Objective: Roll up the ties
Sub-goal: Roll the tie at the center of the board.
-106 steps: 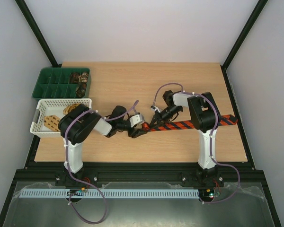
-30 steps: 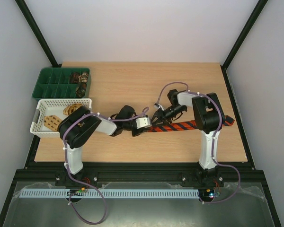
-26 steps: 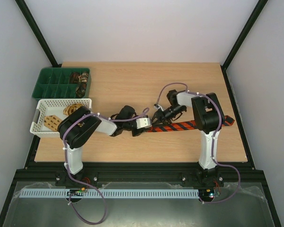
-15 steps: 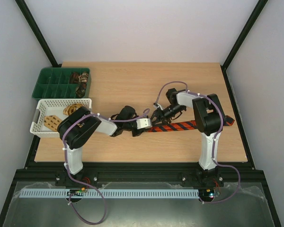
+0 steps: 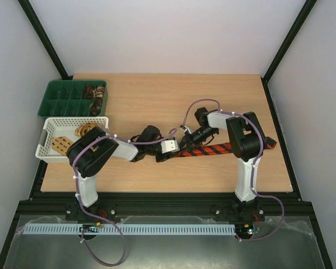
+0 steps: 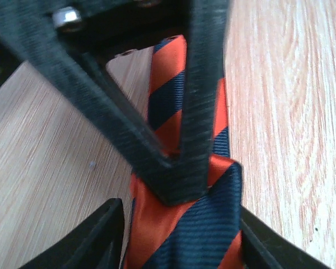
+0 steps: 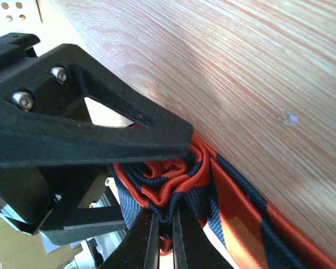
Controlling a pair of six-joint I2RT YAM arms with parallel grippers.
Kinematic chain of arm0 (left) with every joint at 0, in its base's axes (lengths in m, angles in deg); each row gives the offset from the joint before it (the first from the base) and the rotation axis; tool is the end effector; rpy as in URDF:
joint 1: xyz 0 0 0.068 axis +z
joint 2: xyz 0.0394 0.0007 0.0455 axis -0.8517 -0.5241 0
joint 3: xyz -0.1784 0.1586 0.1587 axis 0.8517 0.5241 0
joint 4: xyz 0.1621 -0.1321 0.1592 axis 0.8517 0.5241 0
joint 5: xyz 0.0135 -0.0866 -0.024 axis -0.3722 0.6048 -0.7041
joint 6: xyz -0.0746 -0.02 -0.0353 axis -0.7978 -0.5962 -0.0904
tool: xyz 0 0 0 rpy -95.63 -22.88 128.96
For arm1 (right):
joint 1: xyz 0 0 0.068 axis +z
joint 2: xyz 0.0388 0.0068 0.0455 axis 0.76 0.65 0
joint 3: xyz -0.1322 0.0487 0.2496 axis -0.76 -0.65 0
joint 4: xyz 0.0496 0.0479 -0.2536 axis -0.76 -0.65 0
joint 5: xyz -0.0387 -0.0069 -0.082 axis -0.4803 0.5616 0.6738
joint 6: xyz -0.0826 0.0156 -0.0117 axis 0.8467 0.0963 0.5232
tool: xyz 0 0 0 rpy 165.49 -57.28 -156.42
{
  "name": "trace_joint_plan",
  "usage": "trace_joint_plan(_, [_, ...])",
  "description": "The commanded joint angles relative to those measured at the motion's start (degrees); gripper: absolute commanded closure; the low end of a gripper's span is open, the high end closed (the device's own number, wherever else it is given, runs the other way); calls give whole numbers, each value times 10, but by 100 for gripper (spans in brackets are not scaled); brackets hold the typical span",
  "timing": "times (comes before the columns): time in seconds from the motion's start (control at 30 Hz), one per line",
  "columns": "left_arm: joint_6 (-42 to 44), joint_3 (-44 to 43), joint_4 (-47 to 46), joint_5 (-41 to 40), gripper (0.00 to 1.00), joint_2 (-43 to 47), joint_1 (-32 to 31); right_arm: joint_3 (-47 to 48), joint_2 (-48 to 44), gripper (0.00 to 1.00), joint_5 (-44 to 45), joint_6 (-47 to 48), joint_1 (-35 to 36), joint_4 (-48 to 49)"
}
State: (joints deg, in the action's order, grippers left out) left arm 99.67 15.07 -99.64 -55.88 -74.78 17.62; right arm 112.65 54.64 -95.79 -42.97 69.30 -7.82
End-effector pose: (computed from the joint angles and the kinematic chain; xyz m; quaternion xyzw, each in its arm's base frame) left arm 0.2714 -0.2784 0.0971 0.5968 0.6346 -0.2406 0.4280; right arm 0.3395 0.1840 0.1004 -0.2142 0.8756 0.4330 0.0018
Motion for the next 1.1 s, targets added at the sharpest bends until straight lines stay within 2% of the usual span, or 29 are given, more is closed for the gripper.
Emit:
trace_joint_plan(0.0, [-10, 18, 64, 32, 45, 20, 10, -33, 13, 99, 82, 17, -7, 13])
trace_joint_plan(0.1, [-21, 6, 73, 62, 32, 34, 10, -40, 21, 99, 93, 22, -14, 27])
trace_joint_plan(0.27, [-37, -24, 89, 66, 20, 29, 4, -47, 27, 99, 100, 27, -18, 38])
trace_joint_plan(0.37, [-34, -31, 92, 48, 3, 20, 2, -49, 26, 99, 97, 30, -18, 39])
trace_joint_plan(0.53, [-21, -53, 86, 16, 1, -19, -8, -50, 18, 99, 86, 33, -18, 37])
trace_joint_plan(0.77, [15, -73, 101, -17, 15, -65, -27, -43, 2, 99, 51, 25, -18, 27])
trace_joint_plan(0.9, [20, -60, 122, -37, 44, -62, -22, -32, 3, 99, 30, 17, -16, 26])
trace_joint_plan(1.07, [43, -25, 147, -46, 63, -39, -10, -2, 17, 99, 11, 8, -6, 17])
